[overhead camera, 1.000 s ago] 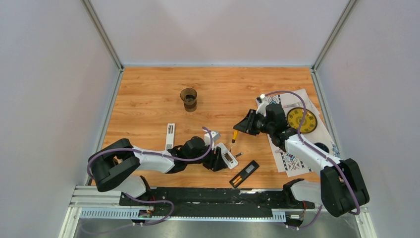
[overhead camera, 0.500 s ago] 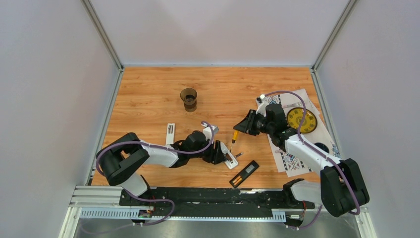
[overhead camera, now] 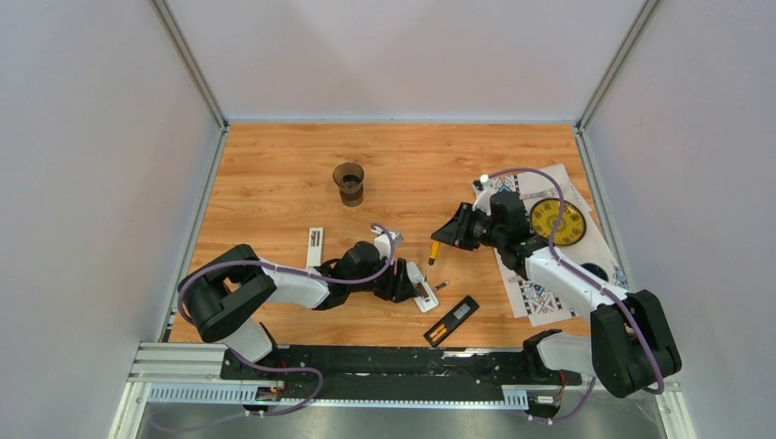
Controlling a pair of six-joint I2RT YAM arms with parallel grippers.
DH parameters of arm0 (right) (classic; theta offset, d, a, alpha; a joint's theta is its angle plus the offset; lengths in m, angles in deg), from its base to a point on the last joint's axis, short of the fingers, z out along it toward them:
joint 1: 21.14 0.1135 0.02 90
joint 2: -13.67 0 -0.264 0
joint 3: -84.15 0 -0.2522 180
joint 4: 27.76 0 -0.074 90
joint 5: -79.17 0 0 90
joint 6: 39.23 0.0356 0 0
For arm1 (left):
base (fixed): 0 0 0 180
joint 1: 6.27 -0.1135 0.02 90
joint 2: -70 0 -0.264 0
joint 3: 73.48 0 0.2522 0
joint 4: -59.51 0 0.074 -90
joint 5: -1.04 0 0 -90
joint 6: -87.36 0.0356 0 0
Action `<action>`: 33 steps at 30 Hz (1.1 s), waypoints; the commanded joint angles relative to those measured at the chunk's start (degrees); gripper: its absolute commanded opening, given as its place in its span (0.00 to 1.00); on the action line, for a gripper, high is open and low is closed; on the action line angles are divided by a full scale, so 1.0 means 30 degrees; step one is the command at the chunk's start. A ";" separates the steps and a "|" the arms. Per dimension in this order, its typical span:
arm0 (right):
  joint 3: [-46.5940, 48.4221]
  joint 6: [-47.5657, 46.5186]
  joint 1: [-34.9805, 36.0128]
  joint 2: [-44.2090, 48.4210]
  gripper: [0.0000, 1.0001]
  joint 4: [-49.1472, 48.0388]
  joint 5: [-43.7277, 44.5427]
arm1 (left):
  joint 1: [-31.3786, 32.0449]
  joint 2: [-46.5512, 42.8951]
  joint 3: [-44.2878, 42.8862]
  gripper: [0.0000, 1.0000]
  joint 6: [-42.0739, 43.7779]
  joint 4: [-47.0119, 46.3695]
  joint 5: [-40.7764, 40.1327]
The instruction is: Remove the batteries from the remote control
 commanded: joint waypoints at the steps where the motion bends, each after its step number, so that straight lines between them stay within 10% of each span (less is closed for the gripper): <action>1: 0.0432 -0.0349 0.0158 -0.0472 0.00 -0.0718 0.0328 | -0.0042 -0.0284 0.0618 0.58 -0.0606 -0.0726 -0.0069; 33: -0.0004 -0.1113 0.3763 -0.2465 0.00 -0.0920 0.5164 | -0.0012 0.1327 0.1469 0.10 -0.1692 -0.2251 0.1015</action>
